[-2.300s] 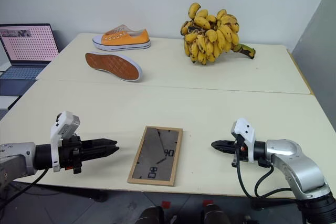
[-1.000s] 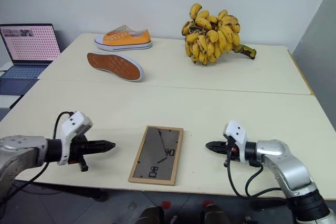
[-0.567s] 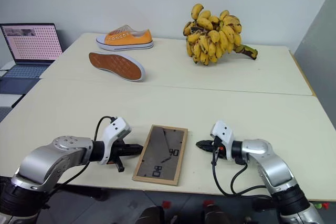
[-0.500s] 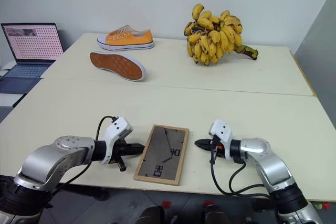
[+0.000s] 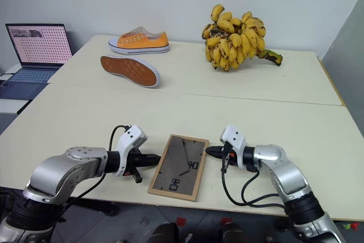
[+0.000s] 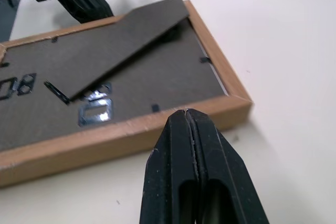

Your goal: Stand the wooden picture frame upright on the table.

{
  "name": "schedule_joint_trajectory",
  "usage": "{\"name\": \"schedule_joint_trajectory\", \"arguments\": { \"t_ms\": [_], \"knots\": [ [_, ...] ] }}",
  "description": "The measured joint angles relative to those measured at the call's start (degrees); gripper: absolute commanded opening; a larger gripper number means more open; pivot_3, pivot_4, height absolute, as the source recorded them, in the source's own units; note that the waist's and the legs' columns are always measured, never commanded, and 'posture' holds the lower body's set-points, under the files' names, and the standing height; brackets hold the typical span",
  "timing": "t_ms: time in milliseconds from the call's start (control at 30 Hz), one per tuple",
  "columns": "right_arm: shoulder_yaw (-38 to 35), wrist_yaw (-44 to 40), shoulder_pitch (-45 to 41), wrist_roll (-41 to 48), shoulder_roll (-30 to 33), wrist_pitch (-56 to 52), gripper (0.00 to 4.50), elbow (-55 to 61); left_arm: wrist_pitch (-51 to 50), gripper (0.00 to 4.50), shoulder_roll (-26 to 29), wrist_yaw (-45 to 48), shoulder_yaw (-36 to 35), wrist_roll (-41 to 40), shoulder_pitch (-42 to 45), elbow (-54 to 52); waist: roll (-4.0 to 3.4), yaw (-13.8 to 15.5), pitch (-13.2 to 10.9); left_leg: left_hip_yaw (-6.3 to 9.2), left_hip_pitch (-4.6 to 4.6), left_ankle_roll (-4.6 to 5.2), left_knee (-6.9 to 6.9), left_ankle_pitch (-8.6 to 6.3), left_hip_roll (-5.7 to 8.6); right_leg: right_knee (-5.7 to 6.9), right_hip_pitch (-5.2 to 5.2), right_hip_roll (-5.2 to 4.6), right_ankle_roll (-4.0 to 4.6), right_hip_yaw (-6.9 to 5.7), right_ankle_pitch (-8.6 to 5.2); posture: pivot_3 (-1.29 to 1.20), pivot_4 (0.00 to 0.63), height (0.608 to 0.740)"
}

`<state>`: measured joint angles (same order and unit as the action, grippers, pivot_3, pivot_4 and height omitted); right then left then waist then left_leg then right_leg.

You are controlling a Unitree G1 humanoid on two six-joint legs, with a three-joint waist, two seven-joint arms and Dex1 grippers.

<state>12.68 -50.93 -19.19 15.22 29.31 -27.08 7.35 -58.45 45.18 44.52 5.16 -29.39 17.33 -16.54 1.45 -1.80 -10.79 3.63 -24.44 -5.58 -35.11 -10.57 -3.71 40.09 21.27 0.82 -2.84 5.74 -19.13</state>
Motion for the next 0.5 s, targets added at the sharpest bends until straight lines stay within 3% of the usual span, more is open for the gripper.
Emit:
{"name": "schedule_joint_trajectory", "arguments": {
  "t_ms": [167,500],
  "knots": [
    [-0.10,-0.32,2.94,0.01,1.34,0.00,0.00,0.02,-0.30,0.05,0.10,-0.01,-0.40,-0.01,-0.19,-0.10,0.00,-0.10,0.00,0.01,0.00,0.00,0.01,0.00,-0.02,0.03,0.03,0.02,0.00,0.00,0.00,0.00,0.150,0.740],
    [2.10,2.73,-0.43,-1.36,-6.36,0.00,0.00,-3.10,-1.39,0.05,-0.38,-0.47,-0.01,0.70,1.82,1.18,0.00,-0.17,0.00,0.00,0.01,0.00,0.01,0.01,-0.01,0.02,0.02,0.01,0.00,0.00,0.00,0.00,0.150,0.740]
  ]
}}
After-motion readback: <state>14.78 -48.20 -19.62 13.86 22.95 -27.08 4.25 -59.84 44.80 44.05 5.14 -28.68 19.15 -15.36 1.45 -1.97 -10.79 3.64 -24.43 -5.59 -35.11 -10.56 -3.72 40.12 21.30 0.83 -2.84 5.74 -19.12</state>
